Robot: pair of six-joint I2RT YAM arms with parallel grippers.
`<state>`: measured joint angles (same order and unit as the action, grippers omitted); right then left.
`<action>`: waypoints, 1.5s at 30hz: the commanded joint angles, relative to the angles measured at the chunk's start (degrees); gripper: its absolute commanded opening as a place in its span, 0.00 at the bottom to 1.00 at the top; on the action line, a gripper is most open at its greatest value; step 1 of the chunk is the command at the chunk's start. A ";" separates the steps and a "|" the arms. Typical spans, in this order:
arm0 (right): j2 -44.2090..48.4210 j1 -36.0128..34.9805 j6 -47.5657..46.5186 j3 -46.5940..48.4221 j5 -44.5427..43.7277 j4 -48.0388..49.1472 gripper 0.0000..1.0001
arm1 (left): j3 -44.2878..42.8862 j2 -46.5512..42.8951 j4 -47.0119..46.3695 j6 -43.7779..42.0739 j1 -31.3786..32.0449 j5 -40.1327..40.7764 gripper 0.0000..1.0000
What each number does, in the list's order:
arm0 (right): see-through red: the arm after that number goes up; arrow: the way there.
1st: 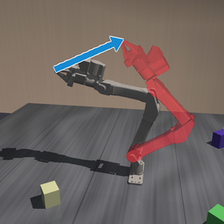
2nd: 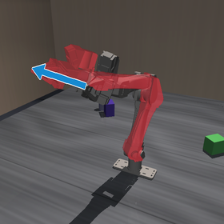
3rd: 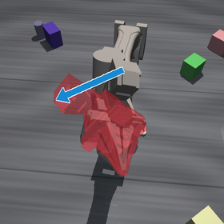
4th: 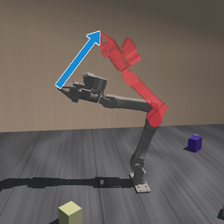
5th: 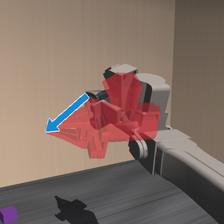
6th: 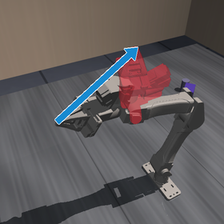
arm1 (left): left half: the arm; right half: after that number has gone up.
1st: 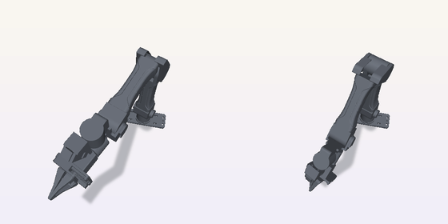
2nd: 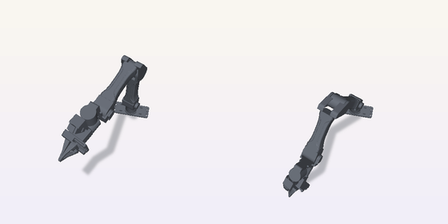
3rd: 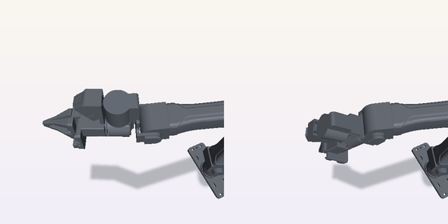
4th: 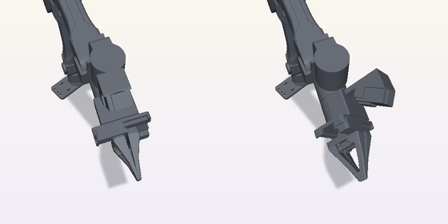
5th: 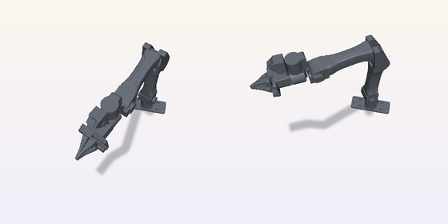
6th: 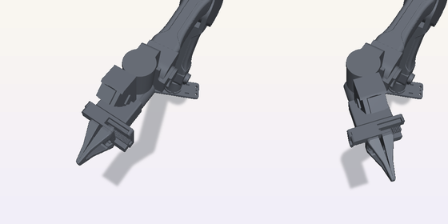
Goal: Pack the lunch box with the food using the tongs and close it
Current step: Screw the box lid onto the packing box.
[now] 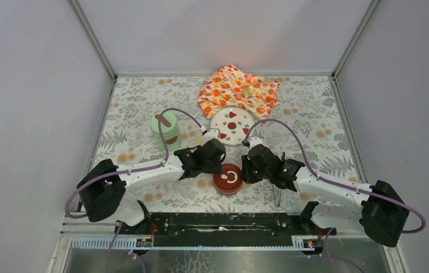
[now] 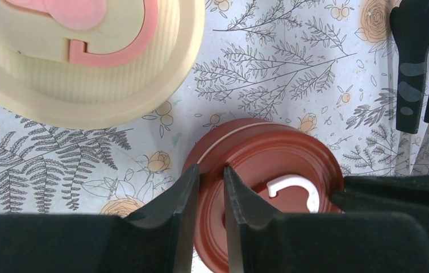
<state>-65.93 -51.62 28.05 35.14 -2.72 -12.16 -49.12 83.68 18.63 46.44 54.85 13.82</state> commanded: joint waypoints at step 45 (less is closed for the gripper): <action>-3.59 5.68 -5.35 1.81 10.23 -0.09 0.13 | 3.41 -1.26 -2.05 2.74 0.97 -1.44 0.20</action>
<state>-74.37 -43.81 14.96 40.82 8.32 -10.02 -43.42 78.17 18.06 53.98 55.48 8.05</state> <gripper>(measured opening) 0.167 0.247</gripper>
